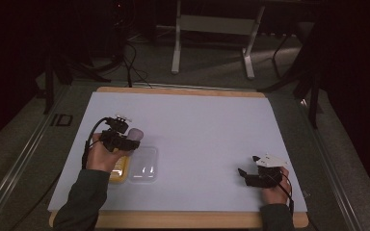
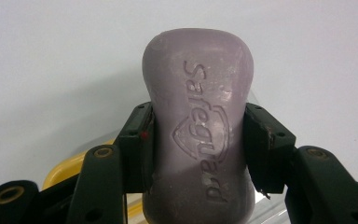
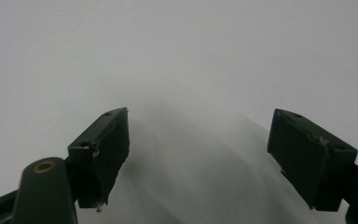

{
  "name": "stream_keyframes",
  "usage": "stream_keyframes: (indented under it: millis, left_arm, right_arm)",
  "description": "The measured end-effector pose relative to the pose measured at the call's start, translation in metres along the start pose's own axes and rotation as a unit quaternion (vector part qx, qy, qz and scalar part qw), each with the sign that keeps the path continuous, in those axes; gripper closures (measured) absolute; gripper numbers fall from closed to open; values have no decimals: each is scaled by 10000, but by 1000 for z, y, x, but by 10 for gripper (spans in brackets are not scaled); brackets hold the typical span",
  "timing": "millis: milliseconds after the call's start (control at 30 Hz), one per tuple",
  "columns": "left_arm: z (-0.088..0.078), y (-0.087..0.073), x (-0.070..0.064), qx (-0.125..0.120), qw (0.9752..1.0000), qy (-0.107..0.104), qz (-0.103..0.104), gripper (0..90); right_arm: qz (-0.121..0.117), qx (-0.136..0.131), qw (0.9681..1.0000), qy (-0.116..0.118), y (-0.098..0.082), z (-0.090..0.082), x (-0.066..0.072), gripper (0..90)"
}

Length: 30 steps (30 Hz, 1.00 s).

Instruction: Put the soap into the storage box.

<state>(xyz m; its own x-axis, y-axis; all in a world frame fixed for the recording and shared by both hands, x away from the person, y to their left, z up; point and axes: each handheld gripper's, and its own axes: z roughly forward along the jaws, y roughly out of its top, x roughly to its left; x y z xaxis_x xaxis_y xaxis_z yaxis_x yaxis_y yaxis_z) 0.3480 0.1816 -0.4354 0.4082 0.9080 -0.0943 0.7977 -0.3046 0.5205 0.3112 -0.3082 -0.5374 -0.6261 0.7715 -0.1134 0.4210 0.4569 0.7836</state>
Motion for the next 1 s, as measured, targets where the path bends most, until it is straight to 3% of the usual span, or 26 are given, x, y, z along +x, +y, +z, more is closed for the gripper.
stream_keyframes:
  millis: [700,1000]
  left_arm:
    - [1,-20,15,-40,9995,-8,-310,497]
    - [1,-24,16,-36,9994,3,-351,497]
  right_arm:
    - [-2,6,10000,9,0,0,0,205]
    - [4,5,10000,4,0,0,0,205]
